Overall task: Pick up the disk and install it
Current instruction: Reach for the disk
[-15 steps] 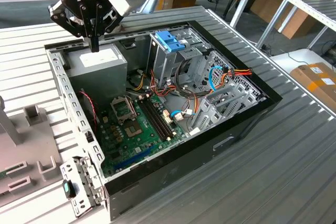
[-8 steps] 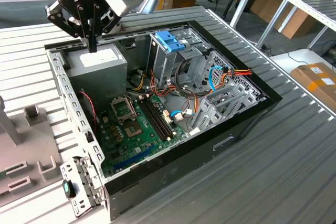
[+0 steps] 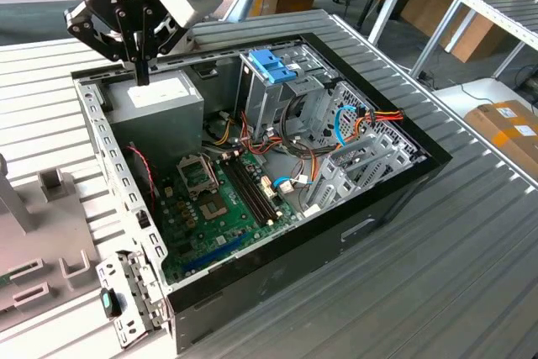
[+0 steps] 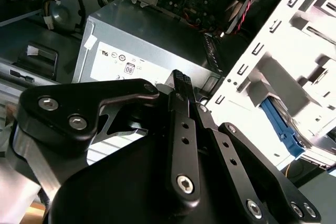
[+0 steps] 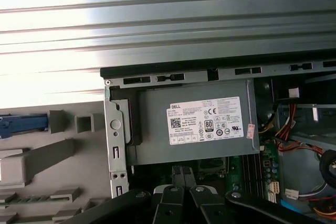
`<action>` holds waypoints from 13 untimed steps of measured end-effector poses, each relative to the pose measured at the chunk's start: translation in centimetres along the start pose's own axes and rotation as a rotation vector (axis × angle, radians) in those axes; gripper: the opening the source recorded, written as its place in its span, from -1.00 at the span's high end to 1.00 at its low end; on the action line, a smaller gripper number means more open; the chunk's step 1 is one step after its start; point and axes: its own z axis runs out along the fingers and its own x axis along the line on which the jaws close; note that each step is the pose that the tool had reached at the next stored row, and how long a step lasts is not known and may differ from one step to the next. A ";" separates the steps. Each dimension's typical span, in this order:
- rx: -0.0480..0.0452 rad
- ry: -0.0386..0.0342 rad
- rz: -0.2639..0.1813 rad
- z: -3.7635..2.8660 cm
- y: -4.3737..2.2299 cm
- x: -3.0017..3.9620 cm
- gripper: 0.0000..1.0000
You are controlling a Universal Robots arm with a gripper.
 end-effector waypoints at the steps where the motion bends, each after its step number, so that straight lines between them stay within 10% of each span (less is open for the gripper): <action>1: 0.0000 0.0000 0.000 0.00 0.00 0.04 0.80; 13: -0.0001 0.0000 0.000 -0.01 -0.05 0.64 0.80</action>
